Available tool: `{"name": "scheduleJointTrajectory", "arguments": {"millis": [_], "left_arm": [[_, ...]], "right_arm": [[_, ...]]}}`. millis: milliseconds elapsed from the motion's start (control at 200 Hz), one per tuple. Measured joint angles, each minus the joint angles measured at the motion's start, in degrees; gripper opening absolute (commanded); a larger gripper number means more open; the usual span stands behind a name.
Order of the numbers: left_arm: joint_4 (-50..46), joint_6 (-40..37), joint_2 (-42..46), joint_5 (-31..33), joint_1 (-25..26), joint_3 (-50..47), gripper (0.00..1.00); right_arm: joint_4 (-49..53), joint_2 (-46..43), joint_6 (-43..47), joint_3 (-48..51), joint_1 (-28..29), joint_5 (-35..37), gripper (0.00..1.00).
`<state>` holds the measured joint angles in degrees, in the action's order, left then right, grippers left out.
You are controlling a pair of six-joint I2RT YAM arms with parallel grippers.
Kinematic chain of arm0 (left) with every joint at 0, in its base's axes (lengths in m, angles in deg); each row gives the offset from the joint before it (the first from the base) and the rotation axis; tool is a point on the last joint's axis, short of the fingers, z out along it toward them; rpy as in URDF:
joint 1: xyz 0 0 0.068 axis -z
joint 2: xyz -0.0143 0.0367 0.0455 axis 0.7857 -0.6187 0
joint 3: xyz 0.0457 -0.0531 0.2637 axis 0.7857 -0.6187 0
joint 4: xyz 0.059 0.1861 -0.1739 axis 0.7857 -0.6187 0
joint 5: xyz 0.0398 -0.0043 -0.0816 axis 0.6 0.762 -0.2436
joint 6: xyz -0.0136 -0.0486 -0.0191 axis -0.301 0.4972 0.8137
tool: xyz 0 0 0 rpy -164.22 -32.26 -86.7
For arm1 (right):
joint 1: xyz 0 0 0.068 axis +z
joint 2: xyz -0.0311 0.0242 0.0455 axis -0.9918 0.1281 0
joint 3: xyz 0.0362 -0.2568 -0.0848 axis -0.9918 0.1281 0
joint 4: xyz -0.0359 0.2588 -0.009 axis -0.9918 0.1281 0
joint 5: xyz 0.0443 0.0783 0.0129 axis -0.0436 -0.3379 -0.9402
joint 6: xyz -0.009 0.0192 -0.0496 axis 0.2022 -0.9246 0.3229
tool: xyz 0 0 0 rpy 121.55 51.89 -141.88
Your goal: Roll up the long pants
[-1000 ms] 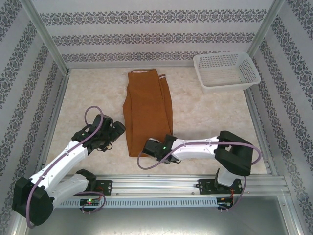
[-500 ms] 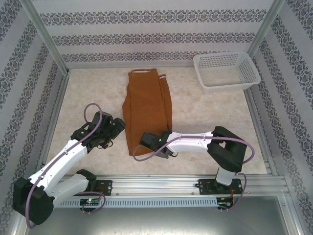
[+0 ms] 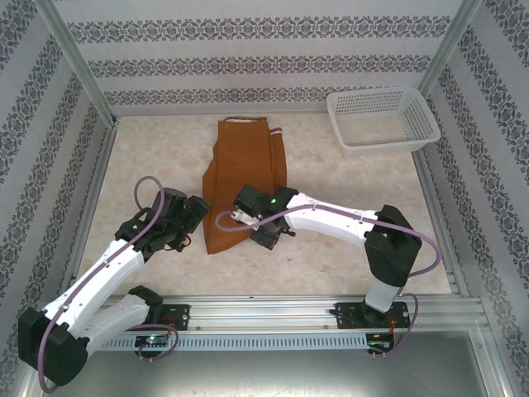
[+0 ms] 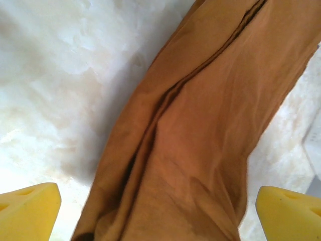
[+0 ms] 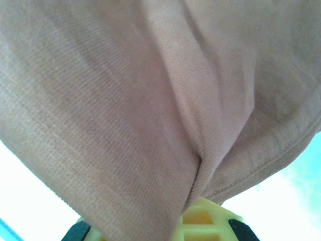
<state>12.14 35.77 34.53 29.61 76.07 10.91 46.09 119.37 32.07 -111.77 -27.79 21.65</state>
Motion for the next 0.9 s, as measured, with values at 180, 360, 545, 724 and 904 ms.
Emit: {"name": "scheduleJointTrajectory", "arguments": {"millis": [180, 360, 545, 724, 904], "left_arm": [[-0.3, 5.0, 0.9, 0.1, 2.7, 0.0, 1.0], [-0.3, 13.0, 2.1, 1.7, 11.1, -2.2, 1.0], [-0.9, 20.5, 3.7, 5.8, 15.5, -5.6, 1.0], [-0.5, 25.2, 3.0, 11.5, 16.4, -7.9, 1.0], [2.2, 28.1, -2.3, 17.7, 16.5, -9.2, 1.0]], "right_arm": [[0.9, 4.8, 0.0, -3.1, -3.1, -5.7, 0.0], [1.9, 7.6, 0.5, -6.1, -4.9, -8.5, 0.0], [2.4, 8.7, 1.1, -8.6, -7.4, -11.0, 0.0], [2.4, 8.9, 1.1, -9.3, -8.6, -12.9, 0.0], [2.3, 8.9, 1.0, -9.3, -8.6, -13.8, 0.0]]}}
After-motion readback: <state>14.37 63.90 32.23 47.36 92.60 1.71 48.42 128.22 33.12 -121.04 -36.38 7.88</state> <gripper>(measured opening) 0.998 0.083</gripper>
